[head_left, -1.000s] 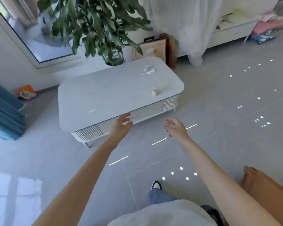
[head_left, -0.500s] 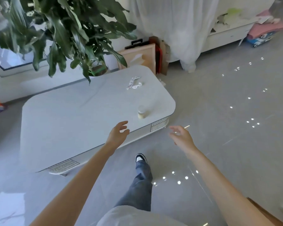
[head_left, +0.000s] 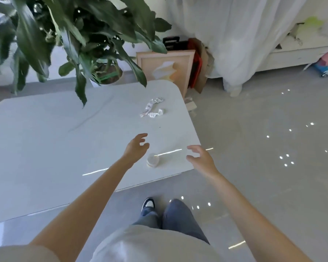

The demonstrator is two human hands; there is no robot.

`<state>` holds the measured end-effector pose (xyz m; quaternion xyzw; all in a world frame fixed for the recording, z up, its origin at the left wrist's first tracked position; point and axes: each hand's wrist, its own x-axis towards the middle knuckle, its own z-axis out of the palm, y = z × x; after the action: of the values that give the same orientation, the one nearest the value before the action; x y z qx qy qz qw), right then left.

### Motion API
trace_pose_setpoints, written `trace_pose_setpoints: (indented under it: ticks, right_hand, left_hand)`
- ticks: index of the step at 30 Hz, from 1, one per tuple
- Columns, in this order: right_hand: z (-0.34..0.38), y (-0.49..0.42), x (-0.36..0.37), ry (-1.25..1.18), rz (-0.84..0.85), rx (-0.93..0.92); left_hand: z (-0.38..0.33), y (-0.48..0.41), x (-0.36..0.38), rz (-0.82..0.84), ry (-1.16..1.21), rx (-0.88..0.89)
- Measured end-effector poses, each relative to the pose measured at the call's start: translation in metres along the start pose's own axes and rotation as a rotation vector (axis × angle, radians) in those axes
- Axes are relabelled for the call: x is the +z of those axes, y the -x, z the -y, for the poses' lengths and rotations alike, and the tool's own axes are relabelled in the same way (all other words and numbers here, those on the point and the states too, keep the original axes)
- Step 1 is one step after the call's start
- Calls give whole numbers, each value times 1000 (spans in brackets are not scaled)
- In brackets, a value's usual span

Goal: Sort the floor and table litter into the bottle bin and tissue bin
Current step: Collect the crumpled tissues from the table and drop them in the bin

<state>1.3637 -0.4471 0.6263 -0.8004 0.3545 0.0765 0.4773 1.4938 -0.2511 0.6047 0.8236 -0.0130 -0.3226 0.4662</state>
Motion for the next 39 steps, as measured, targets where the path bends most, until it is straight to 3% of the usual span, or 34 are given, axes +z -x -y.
trace_pose_setpoints:
  ticks: [9, 17, 23, 30, 34, 39]
  right_hand:
    - [41, -158, 17, 230, 315, -64]
    - [41, -269, 47, 524, 531, -154]
    - [10, -337, 96, 622, 551, -215]
    - [-28, -411, 143, 714, 450, -180]
    - [-32, -444, 167, 837, 406, -318]
    - [-36, -478, 188, 936, 350, -416]
  left_hand:
    - [9, -63, 34, -93, -84, -155]
    - [51, -84, 106, -296, 141, -544]
    - [92, -115, 153, -473, 271, -636]
    - [135, -151, 194, -581, 288, -556]
    - [141, -167, 205, -749, 243, -510]
    - [140, -175, 209, -830, 182, -508]
